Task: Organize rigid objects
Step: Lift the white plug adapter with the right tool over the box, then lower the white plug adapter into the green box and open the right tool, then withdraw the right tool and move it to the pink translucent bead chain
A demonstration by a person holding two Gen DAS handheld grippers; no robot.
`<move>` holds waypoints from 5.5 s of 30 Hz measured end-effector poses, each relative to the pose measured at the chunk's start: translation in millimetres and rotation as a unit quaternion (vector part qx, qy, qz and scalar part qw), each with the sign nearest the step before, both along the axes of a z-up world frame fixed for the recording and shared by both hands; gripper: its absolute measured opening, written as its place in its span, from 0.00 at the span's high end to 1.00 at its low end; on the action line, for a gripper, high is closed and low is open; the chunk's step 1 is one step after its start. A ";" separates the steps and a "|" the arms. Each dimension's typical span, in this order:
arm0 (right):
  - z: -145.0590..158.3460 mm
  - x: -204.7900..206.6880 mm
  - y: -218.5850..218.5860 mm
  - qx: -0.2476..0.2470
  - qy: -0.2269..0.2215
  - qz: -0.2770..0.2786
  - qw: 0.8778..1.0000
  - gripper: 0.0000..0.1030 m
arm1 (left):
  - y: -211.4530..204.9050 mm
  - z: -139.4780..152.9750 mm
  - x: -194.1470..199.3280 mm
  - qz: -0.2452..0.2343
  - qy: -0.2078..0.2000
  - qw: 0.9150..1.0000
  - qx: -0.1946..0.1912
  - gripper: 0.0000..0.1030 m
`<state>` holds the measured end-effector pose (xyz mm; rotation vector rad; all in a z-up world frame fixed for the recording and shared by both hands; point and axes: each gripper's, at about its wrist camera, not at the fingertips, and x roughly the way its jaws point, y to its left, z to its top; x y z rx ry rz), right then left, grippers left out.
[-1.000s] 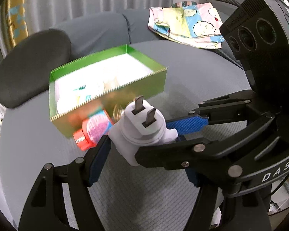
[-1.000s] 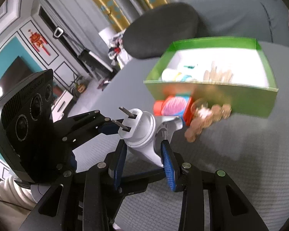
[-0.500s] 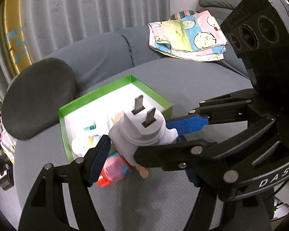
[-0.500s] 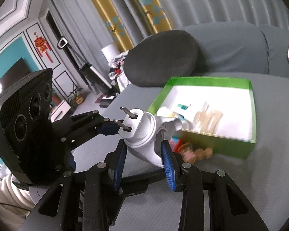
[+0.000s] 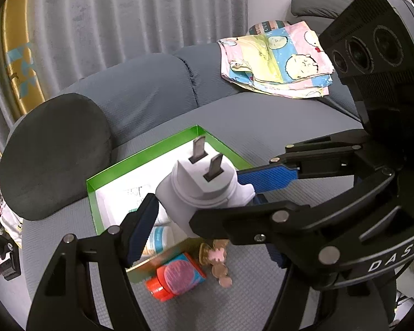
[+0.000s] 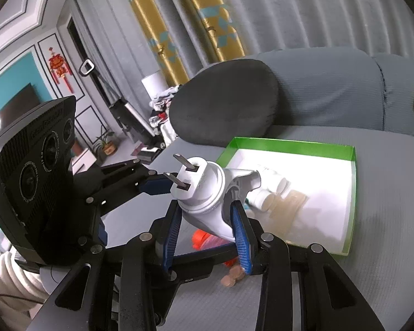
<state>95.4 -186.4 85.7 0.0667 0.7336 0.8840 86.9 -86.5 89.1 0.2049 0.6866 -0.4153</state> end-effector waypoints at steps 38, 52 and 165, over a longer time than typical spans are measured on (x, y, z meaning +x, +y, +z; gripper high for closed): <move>-76.0 112.5 31.1 -0.014 0.074 -0.005 0.997 0.64 | 15.5 -64.0 100.5 0.023 0.083 0.996 -0.024 0.40; -78.4 123.0 -16.0 -0.013 0.095 -0.131 0.987 0.37 | 42.9 -72.2 100.2 0.107 0.117 0.987 -0.018 0.01; -155.4 55.7 7.5 -0.036 0.139 -0.029 0.989 0.33 | 13.5 -143.4 -5.0 0.208 0.164 0.960 -0.095 0.45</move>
